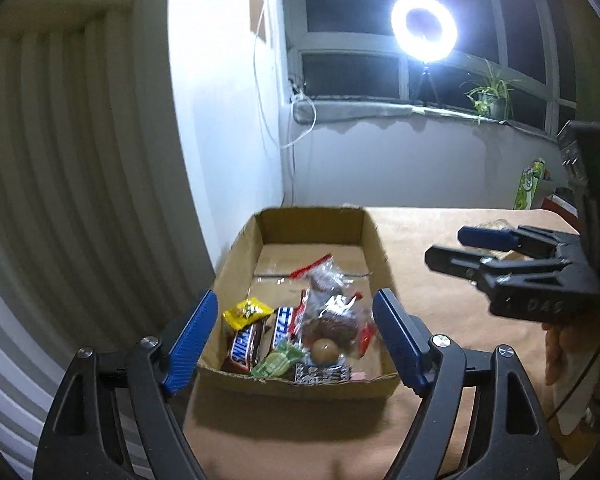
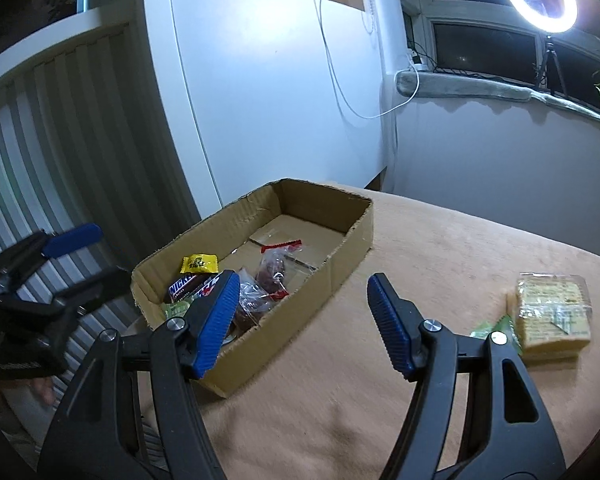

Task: Organize snacks
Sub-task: 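Carry both green sweets into the box and open both tools, then grasp the yellow ball sweet with the left tool while the right grasps a green wrapper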

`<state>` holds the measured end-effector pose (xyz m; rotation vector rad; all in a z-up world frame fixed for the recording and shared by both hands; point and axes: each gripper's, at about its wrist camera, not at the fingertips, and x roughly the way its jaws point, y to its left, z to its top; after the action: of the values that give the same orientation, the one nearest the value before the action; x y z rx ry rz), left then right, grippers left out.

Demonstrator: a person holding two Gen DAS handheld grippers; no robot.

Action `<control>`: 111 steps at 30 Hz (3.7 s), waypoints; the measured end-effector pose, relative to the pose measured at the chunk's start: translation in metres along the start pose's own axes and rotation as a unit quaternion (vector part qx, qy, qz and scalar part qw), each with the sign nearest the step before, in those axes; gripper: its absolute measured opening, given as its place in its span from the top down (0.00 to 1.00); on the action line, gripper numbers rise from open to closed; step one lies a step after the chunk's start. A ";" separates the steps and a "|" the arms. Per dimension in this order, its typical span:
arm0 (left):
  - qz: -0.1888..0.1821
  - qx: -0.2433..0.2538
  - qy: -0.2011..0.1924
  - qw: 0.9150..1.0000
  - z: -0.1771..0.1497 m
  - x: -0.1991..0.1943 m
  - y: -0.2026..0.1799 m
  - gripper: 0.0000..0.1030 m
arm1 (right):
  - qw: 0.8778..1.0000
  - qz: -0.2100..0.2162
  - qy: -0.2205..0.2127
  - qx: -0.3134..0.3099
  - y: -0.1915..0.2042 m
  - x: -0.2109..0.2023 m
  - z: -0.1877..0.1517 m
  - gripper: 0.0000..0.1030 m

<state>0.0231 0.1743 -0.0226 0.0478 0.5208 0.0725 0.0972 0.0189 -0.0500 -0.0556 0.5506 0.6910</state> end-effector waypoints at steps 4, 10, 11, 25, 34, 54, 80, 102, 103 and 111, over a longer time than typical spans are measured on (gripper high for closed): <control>0.005 0.015 -0.020 1.000 0.010 -0.017 -0.011 0.22 | 1.000 -0.002 -0.006 0.006 -0.007 -0.012 -0.002 0.33; 0.008 0.033 -0.030 0.999 0.021 -0.024 -0.026 0.22 | 1.000 -0.004 -0.013 0.016 -0.017 -0.024 -0.006 0.33; 0.008 0.035 -0.030 0.999 0.021 -0.023 -0.027 0.22 | 1.000 -0.004 -0.014 0.018 -0.019 -0.025 -0.006 0.33; -0.006 0.069 -0.023 0.997 0.029 -0.021 -0.069 0.22 | 0.997 -0.029 -0.022 0.068 -0.073 -0.044 -0.025 0.33; -0.032 0.093 -0.008 0.995 0.032 -0.005 -0.102 0.22 | 0.994 -0.043 -0.012 0.095 -0.106 -0.046 -0.040 0.33; -0.109 0.081 0.057 0.989 -0.001 0.036 -0.132 0.22 | 0.983 -0.033 0.101 0.150 -0.169 0.016 -0.053 0.33; -0.199 -0.021 0.152 0.968 0.001 0.149 -0.181 0.22 | 0.977 0.022 0.098 0.186 -0.199 0.017 -0.063 0.94; -0.209 0.037 0.179 0.961 0.005 0.176 -0.212 0.62 | 0.974 0.004 0.068 0.218 -0.227 -0.037 -0.089 0.94; -0.210 0.041 0.179 0.960 0.005 0.176 -0.213 0.62 | 0.974 0.003 0.065 0.218 -0.228 -0.039 -0.090 0.94; -0.240 0.026 0.169 0.956 0.004 0.173 -0.206 0.77 | 0.974 -0.012 0.057 0.218 -0.225 -0.041 -0.089 0.94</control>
<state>0.1865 -0.0169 -0.1176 -0.0420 0.8640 -0.4168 0.1689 -0.1995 -0.1353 0.3115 0.8005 0.5333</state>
